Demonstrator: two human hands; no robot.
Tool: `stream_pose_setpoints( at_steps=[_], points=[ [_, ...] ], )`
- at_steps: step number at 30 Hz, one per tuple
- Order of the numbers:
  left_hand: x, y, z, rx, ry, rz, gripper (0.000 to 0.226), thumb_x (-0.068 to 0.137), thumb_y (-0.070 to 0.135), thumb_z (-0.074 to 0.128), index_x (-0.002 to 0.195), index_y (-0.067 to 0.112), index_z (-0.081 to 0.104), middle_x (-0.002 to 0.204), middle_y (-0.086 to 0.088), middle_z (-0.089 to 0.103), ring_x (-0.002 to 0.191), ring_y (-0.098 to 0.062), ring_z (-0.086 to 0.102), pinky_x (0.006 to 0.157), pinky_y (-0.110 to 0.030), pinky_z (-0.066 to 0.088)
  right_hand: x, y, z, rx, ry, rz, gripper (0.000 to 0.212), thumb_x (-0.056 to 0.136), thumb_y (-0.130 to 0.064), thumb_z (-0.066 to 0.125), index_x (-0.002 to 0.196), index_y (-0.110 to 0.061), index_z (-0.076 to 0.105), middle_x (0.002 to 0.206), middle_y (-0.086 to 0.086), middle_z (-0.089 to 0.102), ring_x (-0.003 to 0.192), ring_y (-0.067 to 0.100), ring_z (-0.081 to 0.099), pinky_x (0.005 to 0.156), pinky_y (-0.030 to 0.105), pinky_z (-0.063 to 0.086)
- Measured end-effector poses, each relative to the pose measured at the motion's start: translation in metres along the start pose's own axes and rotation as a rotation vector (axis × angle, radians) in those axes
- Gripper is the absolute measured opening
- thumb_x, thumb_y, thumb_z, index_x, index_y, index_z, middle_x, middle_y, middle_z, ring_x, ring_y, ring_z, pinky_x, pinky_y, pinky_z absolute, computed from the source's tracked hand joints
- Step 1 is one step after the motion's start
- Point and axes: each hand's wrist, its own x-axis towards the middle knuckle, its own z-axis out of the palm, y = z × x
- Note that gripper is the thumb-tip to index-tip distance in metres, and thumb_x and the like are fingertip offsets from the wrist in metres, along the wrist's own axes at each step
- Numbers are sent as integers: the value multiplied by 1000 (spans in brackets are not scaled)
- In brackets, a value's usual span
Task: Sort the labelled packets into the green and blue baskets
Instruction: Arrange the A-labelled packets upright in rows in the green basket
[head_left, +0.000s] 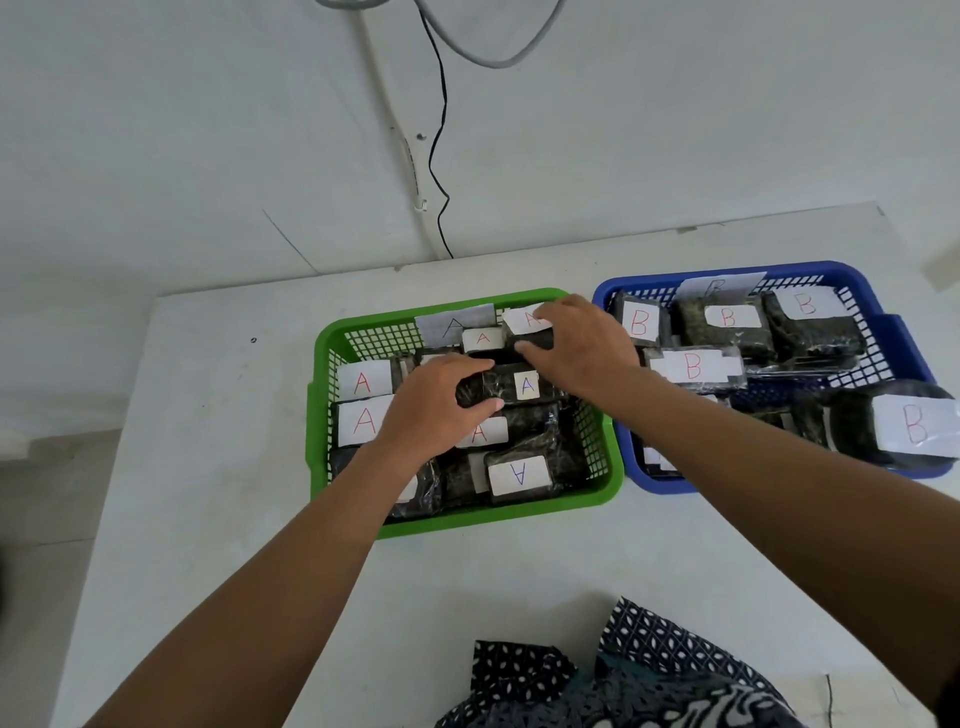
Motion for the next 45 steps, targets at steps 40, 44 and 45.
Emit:
stream_pose_setpoints(
  at_steps=[40, 44, 45],
  points=[
    [-48, -87, -34, -66, 435, -472, 48, 103, 7, 43, 151, 4, 38, 147, -16, 51, 133, -31, 49, 111, -37, 38, -40, -89, 56, 327, 153, -233, 94, 74, -65, 75, 149, -23, 37, 133, 5, 39, 121, 23, 47, 90, 37, 54],
    [-49, -89, -34, -92, 433, -487, 48, 104, 9, 42, 152, 8, 37, 149, -12, 49, 136, -28, 46, 112, -33, 34, -28, -91, 63, 83, -13, -85, 86, 79, -67, 68, 147, -29, 30, 140, 6, 33, 126, 28, 44, 84, 43, 54],
    [-49, -89, -33, -94, 436, -483, 48, 104, 9, 42, 152, 8, 38, 149, -12, 49, 136, -28, 46, 112, -32, 34, -28, -88, 63, 1, -22, -73, 85, 79, -69, 66, 146, -30, 30, 140, 6, 33, 124, 29, 44, 81, 43, 53]
  ],
)
